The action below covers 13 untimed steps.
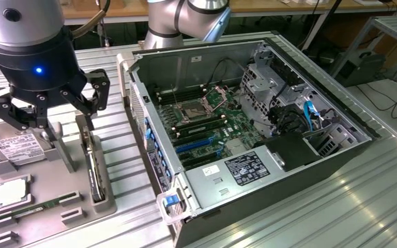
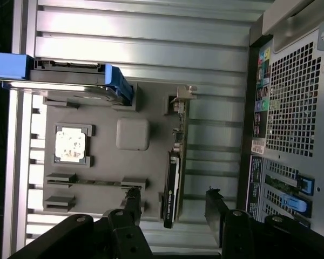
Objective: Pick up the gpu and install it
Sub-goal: 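Pick up the gpu and move the gpu toward the slot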
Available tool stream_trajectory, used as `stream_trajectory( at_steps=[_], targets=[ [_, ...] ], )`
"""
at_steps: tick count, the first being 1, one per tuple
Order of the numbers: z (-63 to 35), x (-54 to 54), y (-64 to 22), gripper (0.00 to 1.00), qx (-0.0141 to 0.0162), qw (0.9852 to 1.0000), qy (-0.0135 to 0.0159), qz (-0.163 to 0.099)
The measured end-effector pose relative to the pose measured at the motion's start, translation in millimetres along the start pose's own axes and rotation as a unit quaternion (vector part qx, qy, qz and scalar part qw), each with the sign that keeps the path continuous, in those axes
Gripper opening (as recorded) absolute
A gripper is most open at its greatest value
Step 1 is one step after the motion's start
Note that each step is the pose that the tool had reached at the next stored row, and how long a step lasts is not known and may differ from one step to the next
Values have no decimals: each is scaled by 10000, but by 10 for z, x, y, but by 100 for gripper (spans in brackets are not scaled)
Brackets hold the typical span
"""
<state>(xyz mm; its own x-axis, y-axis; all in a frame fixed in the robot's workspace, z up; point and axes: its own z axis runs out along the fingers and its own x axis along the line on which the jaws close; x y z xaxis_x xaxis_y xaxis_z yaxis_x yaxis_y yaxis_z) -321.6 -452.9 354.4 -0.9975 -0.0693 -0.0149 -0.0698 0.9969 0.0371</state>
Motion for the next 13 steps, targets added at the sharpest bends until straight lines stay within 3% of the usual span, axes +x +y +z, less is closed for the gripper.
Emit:
stream_trajectory(
  at_steps=[13],
  targets=[
    [67,-1,-3,60,-16,10000,-1,0]
  ],
)
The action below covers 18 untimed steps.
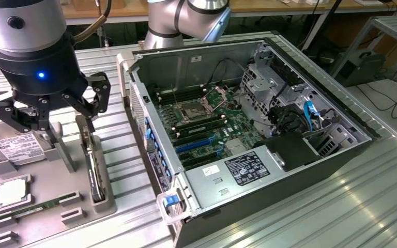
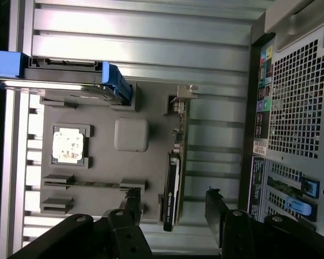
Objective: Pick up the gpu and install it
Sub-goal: 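Pick up the gpu and move the gpu toward the slot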
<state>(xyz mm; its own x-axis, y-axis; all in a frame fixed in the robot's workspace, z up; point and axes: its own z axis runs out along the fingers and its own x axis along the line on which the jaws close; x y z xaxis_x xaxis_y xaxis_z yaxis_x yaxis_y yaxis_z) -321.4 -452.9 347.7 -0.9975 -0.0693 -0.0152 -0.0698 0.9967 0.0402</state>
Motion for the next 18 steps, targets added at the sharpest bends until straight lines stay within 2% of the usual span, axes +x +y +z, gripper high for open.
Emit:
stream_trajectory(
  at_steps=[18],
  targets=[
    [105,-35,-7,60,-1,10000,0,0]
  ],
)
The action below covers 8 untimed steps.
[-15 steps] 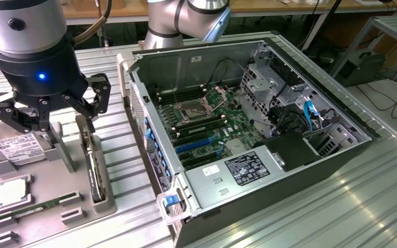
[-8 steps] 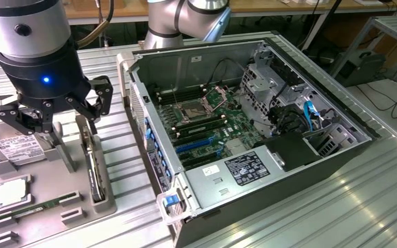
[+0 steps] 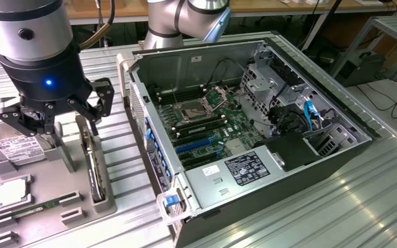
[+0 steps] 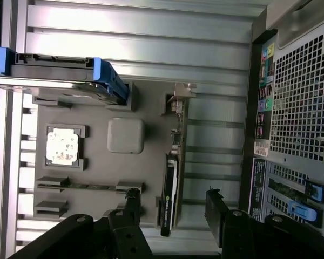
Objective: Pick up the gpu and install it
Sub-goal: 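Pick up the gpu and move the gpu toward the slot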
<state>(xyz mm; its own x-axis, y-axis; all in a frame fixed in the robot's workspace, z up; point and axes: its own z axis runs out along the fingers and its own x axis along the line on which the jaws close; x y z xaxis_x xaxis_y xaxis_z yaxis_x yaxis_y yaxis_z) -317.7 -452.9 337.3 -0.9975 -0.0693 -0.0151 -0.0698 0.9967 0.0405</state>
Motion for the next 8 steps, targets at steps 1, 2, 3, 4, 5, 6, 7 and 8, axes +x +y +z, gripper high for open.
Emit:
stream_trajectory(
  at_steps=[1,2,3,4,5,6,7,8],
  targets=[
    [3,-6,-1,60,0,10000,0,0],
    [7,-13,-1,60,0,10000,-1,-1],
    [9,-19,0,60,0,10000,0,0],
    [14,-25,-1,60,-1,10000,-1,0],
    [17,-28,-1,60,-1,10000,-1,3],
    [22,-30,-1,60,-1,10000,-1,5],
    [25,-32,-1,60,0,10000,0,5],
    [29,-35,-3,60,0,10000,0,4]
  ],
)
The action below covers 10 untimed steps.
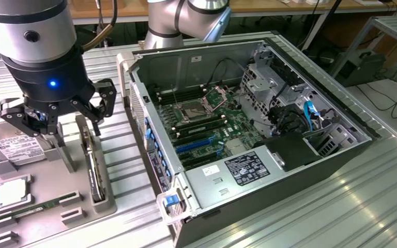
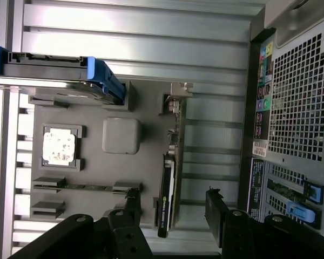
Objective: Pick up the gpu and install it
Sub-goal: 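Pick up the gpu and move the gpu toward the slot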
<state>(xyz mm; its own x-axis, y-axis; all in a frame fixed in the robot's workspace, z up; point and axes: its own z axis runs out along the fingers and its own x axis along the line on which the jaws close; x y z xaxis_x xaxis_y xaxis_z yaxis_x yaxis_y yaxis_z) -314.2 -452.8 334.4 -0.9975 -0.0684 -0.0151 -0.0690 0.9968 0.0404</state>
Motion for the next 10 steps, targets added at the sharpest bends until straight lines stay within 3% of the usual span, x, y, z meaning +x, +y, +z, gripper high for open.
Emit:
stream_trajectory(
  at_steps=[5,10],
  targets=[
    [37,-7,-5,60,23,10000,0,11],
    [81,-7,-12,60,24,10000,0,24]
  ],
)
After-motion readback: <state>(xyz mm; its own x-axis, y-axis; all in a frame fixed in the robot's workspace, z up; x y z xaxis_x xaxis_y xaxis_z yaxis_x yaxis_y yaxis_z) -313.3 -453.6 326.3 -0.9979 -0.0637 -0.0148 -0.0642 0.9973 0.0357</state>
